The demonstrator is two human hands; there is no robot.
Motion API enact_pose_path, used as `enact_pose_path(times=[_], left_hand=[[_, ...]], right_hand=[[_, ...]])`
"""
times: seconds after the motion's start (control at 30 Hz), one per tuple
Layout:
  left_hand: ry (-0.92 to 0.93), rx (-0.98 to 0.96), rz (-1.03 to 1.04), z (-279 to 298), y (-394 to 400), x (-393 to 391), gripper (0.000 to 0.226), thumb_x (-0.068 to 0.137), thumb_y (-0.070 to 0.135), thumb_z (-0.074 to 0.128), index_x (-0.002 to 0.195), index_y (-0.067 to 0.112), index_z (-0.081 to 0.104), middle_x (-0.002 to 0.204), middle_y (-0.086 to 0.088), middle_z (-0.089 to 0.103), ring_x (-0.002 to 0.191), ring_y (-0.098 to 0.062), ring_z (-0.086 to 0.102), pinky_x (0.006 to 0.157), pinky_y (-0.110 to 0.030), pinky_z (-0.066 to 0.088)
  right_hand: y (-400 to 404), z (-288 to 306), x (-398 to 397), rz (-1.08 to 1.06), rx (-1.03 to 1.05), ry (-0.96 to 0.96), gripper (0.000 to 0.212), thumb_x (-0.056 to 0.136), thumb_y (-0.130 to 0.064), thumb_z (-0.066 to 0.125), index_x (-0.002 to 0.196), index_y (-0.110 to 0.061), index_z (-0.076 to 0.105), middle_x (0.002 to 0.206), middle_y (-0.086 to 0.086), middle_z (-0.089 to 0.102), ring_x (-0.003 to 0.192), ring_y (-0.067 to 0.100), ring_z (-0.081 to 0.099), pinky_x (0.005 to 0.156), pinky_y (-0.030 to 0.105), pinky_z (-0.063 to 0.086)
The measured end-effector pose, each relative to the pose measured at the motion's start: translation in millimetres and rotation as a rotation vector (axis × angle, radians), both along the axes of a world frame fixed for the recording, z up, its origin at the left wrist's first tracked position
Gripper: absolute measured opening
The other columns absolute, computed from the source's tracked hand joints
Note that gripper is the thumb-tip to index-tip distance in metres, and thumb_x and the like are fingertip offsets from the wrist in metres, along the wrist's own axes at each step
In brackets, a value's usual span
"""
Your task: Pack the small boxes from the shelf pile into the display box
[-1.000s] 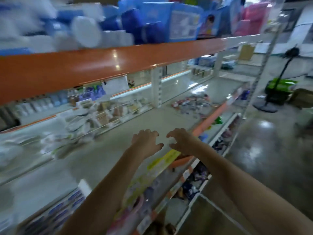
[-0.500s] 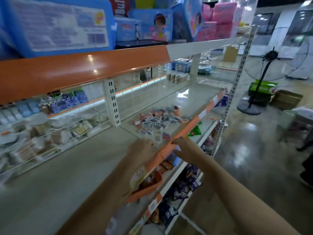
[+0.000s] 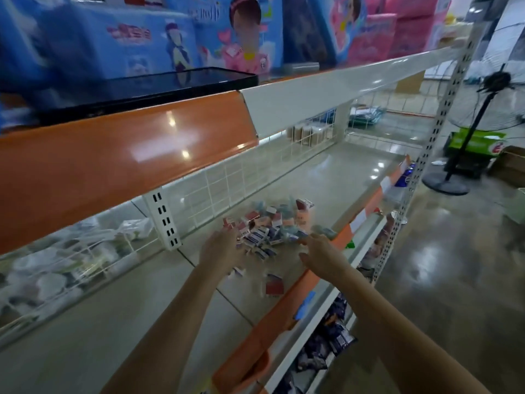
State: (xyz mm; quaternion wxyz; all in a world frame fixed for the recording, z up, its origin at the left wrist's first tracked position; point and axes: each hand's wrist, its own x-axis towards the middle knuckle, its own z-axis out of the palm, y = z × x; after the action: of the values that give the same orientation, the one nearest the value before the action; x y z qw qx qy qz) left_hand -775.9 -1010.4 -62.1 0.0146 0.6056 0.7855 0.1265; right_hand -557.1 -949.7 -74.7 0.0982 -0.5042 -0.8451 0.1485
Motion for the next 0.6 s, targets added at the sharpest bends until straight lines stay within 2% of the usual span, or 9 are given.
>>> enact_pose_path(times=[0.13, 0.27, 0.37, 0.47, 0.6], left_hand=[[0.004, -0.014, 0.079, -11, 24, -6, 0.034, 0.093, 0.03, 0.052, 0.126, 0.021, 0.054, 0.115, -0.005, 0.06, 0.104, -0.023, 0.056, 0.081, -0.033, 0.045], [-0.003, 0.043, 0.124, -22, 35, -7, 0.033, 0.094, 0.03, 0.051, 0.124, 0.02, 0.056, 0.112, -0.005, 0.06, 0.101, -0.023, 0.056, 0.081, -0.033, 0.046], [-0.046, 0.104, 0.171, -28, 36, -3, 0.03, 0.092, 0.028, 0.054, 0.121, 0.018, 0.059, 0.11, -0.006, 0.061, 0.098, -0.024, 0.058, 0.081, -0.035, 0.049], [-0.082, 0.15, 0.221, -33, 34, 3, 0.03, 0.091, 0.026, 0.056, 0.12, 0.018, 0.057, 0.105, -0.003, 0.066, 0.092, -0.022, 0.061, 0.074, -0.036, 0.052], [-0.105, 0.213, 0.259, -41, 32, 13, 0.026, 0.088, 0.022, 0.062, 0.113, 0.019, 0.059, 0.103, -0.001, 0.066, 0.091, -0.021, 0.06, 0.076, -0.037, 0.051]], right_hand=[[21, -10, -11, 0.017, 0.05, 0.015, 0.036, 0.093, -0.024, 0.048, 0.128, -0.015, 0.05, 0.123, 0.008, 0.052, 0.112, 0.031, 0.051, 0.09, 0.038, 0.044], [34, -27, -16, 0.035, 0.151, -0.027, 0.034, 0.096, -0.028, 0.041, 0.128, -0.018, 0.048, 0.127, 0.005, 0.047, 0.116, 0.026, 0.046, 0.096, 0.037, 0.036], [41, -33, -14, 0.038, 0.125, 0.039, 0.033, 0.097, -0.03, 0.041, 0.127, -0.018, 0.048, 0.126, 0.003, 0.046, 0.118, 0.024, 0.043, 0.099, 0.035, 0.033], [47, -35, -11, 0.075, 0.106, 0.088, 0.032, 0.097, -0.029, 0.042, 0.126, -0.018, 0.049, 0.125, 0.002, 0.046, 0.117, 0.022, 0.043, 0.099, 0.033, 0.034], [54, -38, -3, 0.145, 0.092, 0.113, 0.027, 0.095, -0.029, 0.045, 0.119, -0.019, 0.05, 0.121, 0.0, 0.048, 0.114, 0.019, 0.043, 0.096, 0.03, 0.034]])
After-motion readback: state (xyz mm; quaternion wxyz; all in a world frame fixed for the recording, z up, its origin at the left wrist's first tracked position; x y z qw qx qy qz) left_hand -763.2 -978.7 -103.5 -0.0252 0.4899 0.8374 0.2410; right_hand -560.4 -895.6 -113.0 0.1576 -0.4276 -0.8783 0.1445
